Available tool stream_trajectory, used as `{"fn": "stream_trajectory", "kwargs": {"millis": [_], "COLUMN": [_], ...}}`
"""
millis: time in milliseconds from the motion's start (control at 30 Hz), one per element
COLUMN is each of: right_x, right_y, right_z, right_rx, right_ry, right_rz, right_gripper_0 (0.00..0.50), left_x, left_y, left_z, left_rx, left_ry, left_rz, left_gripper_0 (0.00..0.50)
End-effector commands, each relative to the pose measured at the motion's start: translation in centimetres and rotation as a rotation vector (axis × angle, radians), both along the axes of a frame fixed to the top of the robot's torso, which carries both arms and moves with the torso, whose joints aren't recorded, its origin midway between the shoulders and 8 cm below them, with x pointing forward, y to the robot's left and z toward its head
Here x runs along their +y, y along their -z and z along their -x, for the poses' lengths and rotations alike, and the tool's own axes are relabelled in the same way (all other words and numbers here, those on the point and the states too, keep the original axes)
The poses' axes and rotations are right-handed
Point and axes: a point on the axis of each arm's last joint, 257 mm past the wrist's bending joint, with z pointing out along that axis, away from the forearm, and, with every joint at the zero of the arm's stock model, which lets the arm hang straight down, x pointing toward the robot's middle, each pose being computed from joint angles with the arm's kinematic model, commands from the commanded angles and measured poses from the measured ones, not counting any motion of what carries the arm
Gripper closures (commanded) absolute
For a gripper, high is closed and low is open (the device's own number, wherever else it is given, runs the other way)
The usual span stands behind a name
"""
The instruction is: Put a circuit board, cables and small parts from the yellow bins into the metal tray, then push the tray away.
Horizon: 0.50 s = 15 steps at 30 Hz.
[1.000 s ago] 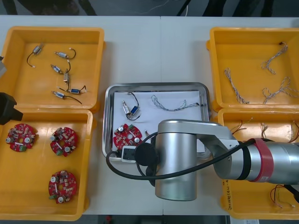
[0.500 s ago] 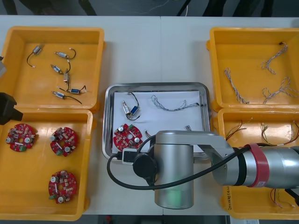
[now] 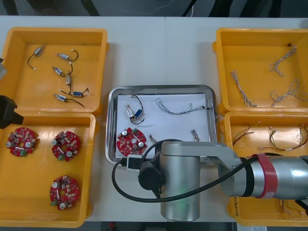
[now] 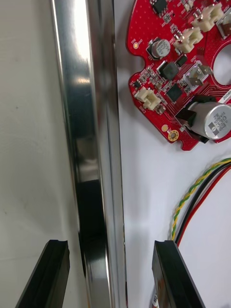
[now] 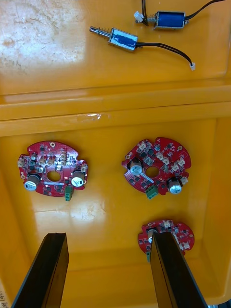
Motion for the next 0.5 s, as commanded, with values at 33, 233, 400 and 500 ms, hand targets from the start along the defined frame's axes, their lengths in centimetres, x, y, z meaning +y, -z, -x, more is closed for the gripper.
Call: {"fn": "stream_trajectory", "kwargs": {"millis": [33,233,400,500], "right_x": [0.33,0.39,0.51,0.51], "right_y": [0.80,0.86,0.83,0.80], "right_z": [1.06,1.00,1.00,0.97], "right_rx": [0.006,-0.004,-0.005,-0.006], "right_ry": [-0.023,-0.020,-0.019,-0.016], "right_rz": [-0.005,-0.011,-0.015,-0.018], "right_gripper_0": [0.000,0.000,0.000,0.000], "left_x": [2.08,2.08,2.08,2.08], "left_y": [-1.11,-1.11,-1.11,-1.11], "left_z": [0.26,0.26,0.26,0.26], "left_rx": [-0.012,-0.012,-0.012,-0.012], "left_ry": [-0.009,-0.009,-0.009,-0.009], "left_rz": [-0.059,-0.059,-0.059,-0.059], "left_gripper_0": [0.000,0.000,0.000,0.000]}}
